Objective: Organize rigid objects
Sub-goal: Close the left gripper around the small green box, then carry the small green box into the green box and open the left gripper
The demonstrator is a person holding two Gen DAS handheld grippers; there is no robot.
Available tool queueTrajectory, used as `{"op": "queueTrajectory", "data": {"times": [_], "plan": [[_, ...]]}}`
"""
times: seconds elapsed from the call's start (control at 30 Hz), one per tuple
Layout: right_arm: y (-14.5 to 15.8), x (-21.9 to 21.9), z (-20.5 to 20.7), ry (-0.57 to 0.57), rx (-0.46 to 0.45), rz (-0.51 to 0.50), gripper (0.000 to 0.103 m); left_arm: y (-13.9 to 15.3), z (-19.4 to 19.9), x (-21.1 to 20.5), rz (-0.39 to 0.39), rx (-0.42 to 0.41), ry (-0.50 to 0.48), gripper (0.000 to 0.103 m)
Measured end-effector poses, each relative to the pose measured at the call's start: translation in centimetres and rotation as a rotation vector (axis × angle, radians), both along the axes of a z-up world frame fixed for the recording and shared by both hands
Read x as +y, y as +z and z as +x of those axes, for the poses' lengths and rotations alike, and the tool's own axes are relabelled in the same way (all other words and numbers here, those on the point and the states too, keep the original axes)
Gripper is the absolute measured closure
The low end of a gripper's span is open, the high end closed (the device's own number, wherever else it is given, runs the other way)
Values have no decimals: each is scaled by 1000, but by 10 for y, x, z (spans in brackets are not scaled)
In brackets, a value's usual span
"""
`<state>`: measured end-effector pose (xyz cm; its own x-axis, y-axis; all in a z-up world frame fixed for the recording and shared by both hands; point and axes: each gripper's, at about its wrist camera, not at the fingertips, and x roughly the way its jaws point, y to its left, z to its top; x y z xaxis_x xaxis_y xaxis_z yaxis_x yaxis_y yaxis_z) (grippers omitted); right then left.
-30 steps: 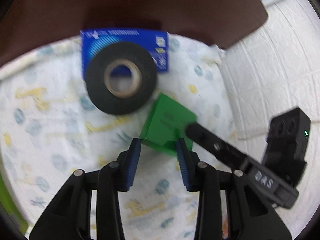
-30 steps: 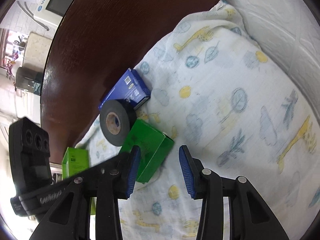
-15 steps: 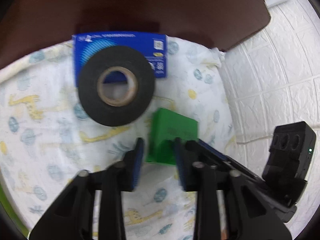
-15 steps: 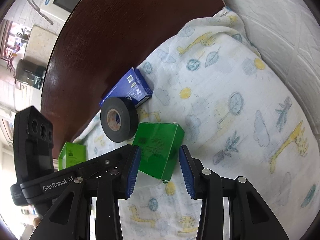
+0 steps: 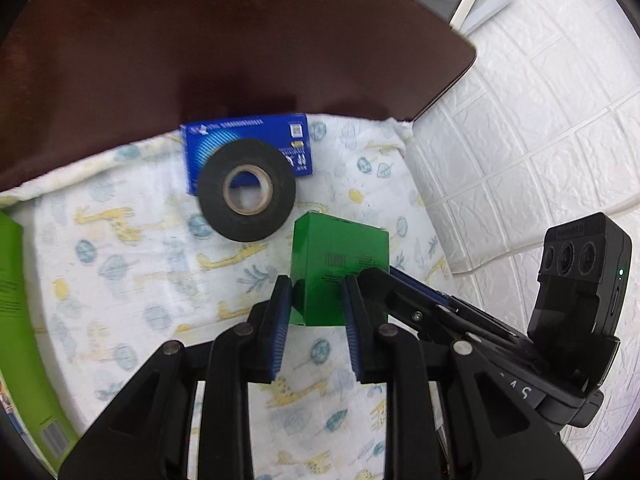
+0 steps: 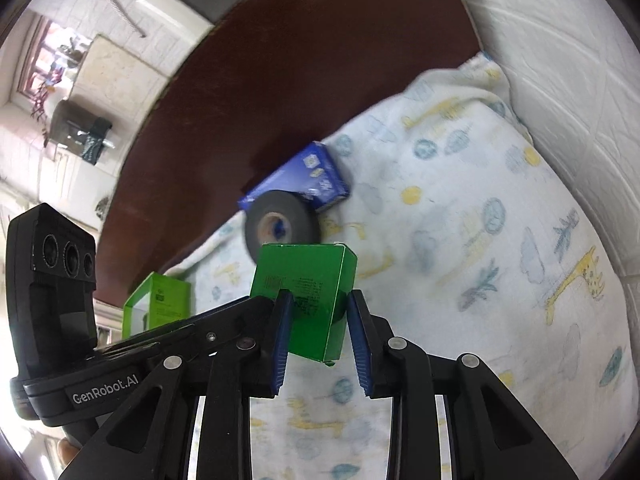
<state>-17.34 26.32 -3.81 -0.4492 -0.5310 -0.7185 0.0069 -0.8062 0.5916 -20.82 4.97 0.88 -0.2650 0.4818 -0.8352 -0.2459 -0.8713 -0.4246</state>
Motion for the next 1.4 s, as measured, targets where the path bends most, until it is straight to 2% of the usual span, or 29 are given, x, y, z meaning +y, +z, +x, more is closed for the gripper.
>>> {"op": "queueTrajectory", "data": {"times": [0.13,0.2,0.43,0.53,0.73,0.93,1.4], "plan": [[24,-32,7,50,57,9,72,22,17,-39,9,49,34,79],[34,-64,6,81,81,8,72,31,26,-62,7,76,60,78],[67,-151,20,221,157,17,72,46,55,-148,15,128,180,78],[71,-188,25,279,167,20,72,54,69,-185,18,146,238,78],[73,-256,30,383,166,14,72,57,89,-248,15,164,340,79],[65,-316,33,459,148,15,72,47,97,-295,24,151,413,79],[28,-395,18,544,57,23,72,11,92,-370,47,78,517,79]]}}
